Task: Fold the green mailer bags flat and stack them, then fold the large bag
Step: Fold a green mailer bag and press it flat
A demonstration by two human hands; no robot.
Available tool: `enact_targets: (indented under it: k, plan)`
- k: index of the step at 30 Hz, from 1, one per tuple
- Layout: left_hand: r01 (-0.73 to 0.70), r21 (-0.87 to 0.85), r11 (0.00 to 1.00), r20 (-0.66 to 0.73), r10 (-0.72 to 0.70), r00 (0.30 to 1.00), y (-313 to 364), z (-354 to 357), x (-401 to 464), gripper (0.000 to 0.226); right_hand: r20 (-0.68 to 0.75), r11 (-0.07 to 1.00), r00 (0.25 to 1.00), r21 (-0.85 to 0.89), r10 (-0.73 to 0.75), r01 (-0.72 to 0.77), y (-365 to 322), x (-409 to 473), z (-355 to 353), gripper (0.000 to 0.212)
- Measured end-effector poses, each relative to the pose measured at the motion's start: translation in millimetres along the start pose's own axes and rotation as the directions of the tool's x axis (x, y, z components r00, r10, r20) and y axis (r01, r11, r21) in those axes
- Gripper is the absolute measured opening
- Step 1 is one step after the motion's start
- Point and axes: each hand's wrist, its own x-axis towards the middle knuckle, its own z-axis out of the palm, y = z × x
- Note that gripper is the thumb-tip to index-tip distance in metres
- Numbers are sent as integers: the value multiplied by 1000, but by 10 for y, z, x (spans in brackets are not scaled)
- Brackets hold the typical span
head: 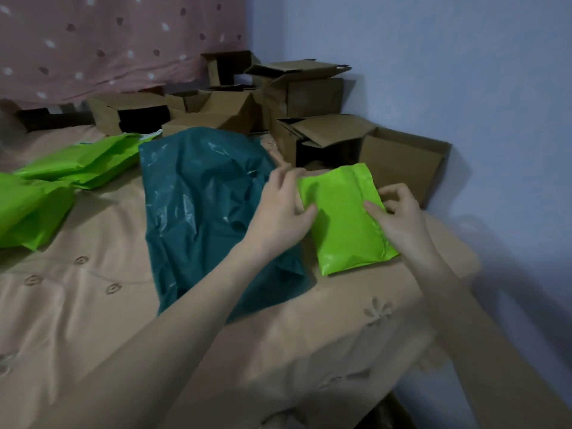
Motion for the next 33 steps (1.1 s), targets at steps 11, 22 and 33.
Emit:
enact_targets:
  k: [11, 22, 33]
  plan:
    - [-54, 499, 865, 333, -133, 933, -144, 732, 192, 61, 31, 954, 999, -299, 5, 5, 357, 396, 145, 29]
    - [-13, 524, 851, 371, -214, 904, -279, 820, 330, 56, 386, 698, 894, -575, -229, 427, 507, 382, 381, 52]
    - [-40, 526, 849, 273, -124, 954, -210, 656, 223, 57, 393, 668, 900, -620, -191, 412, 259, 253, 285, 54]
